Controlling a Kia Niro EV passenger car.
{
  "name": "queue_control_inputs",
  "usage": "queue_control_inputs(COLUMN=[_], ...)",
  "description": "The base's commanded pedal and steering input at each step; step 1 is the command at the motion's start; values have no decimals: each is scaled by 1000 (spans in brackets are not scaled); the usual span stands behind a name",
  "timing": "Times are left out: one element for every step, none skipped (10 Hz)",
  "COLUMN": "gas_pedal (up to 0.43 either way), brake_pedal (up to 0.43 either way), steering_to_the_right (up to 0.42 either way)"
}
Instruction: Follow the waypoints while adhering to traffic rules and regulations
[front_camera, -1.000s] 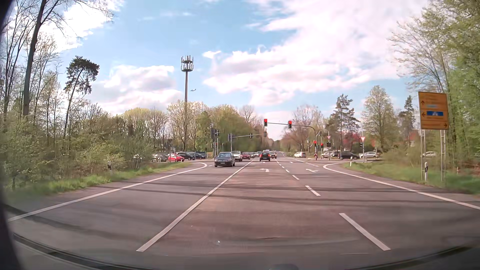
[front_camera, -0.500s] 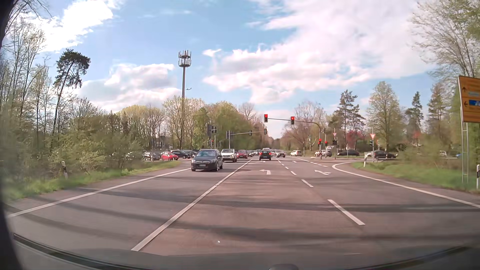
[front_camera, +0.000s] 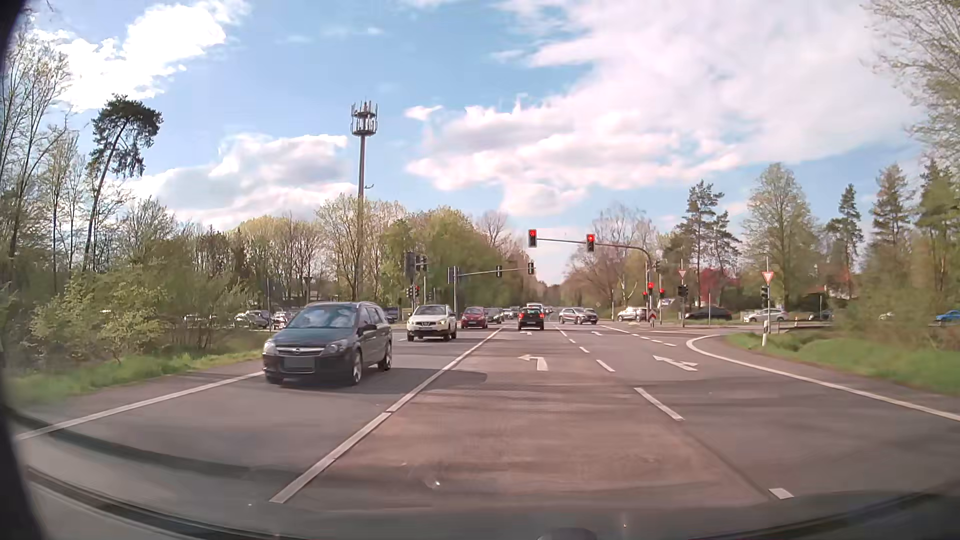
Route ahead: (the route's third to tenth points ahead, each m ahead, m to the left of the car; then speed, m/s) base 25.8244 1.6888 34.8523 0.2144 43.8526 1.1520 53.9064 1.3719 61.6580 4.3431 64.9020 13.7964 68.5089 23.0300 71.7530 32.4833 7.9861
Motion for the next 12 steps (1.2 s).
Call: queue_control_inputs(gas_pedal=[0,0,0,0,0,0,0,0,0,0,0,0], brake_pedal=[207,207,207,207,207,207,195,201,201,201,201,201], steering_to_the_right=[-1,-1,0,0,0,0,0,0,0,0,0,1])
